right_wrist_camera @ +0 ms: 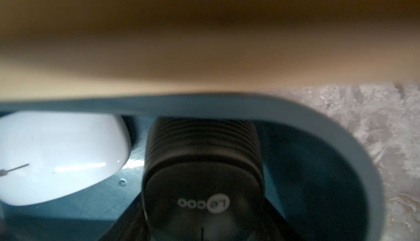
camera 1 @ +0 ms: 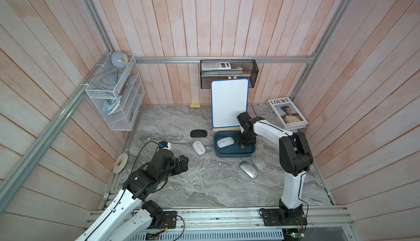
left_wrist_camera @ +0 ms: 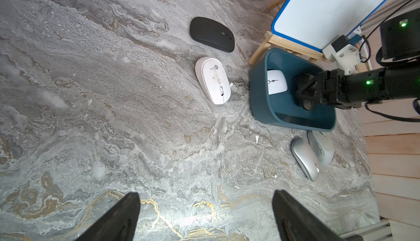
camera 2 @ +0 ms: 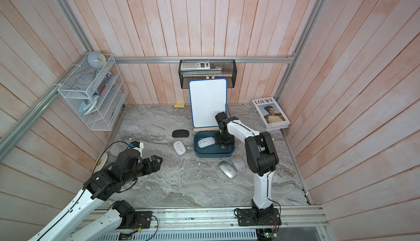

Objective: Put the mouse in the storage box
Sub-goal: Place the mouse in the storage box, then adjust the mouse at the center of the board.

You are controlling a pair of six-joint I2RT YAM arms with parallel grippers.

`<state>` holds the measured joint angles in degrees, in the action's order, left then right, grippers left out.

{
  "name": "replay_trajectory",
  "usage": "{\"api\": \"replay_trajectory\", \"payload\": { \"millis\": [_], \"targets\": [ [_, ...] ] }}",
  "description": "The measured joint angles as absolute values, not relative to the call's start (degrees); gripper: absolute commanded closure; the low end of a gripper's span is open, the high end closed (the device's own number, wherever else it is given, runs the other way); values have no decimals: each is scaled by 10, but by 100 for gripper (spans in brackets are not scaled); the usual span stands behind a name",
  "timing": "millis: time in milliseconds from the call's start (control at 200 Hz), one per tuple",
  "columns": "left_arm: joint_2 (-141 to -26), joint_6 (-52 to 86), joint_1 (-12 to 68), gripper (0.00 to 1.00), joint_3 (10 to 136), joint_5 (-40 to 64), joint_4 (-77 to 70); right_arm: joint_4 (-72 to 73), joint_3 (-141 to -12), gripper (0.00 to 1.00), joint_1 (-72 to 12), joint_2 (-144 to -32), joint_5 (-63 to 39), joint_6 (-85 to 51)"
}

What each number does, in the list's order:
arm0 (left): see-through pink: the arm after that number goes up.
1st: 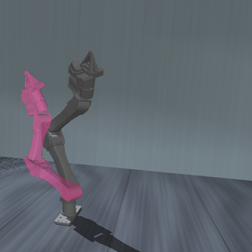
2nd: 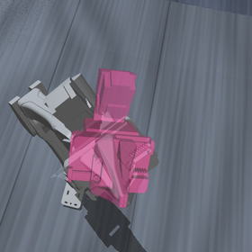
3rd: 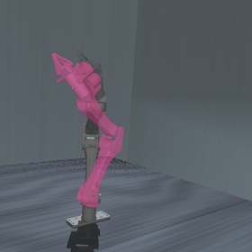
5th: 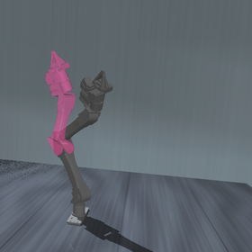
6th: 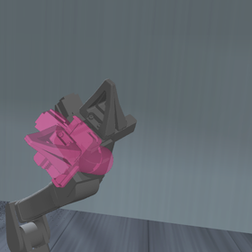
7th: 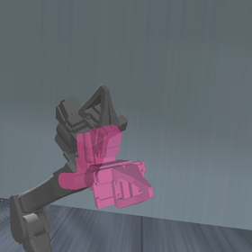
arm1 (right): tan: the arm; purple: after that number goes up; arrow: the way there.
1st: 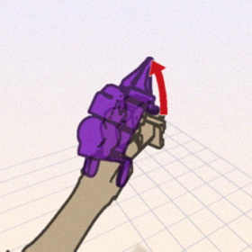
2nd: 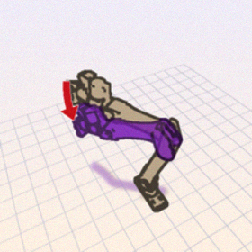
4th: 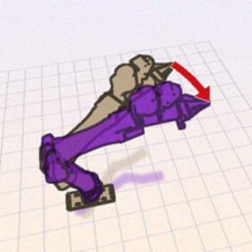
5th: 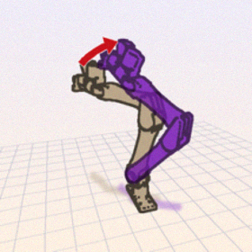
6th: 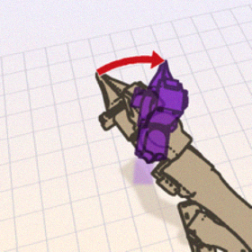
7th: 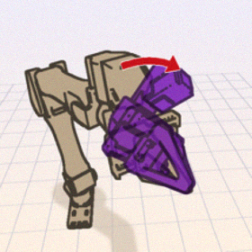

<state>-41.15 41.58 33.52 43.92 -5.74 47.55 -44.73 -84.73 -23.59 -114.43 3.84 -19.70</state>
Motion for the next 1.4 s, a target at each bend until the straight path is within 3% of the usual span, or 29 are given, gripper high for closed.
{"api": "replay_trajectory", "payload": {
  "millis": [285, 590, 820, 1015, 1240, 1400],
  "targets": [
    [-413, 416, 335, 4, 439, -50, 475, -448, -847, 18, -235, -1145, 51, -199],
    [-416, 416, 335, 4, 439, -48, 474, -453, -847, 16, -238, -1128, 48, -192],
    [-420, 415, 335, 4, 439, -47, 471, -459, -839, 18, -260, -997, 23, -141],
    [-420, 414, 335, 4, 439, -47, 471, -460, -757, 22, -272, -861, -29, -137],
    [-419, 414, 335, 4, 439, -47, 471, -514, -634, 17, -369, -802, -38, -157],
    [-421, 413, 335, 4, 439, -47, 471, -527, -554, 15, -380, -772, -30, -191]
  ]
}}
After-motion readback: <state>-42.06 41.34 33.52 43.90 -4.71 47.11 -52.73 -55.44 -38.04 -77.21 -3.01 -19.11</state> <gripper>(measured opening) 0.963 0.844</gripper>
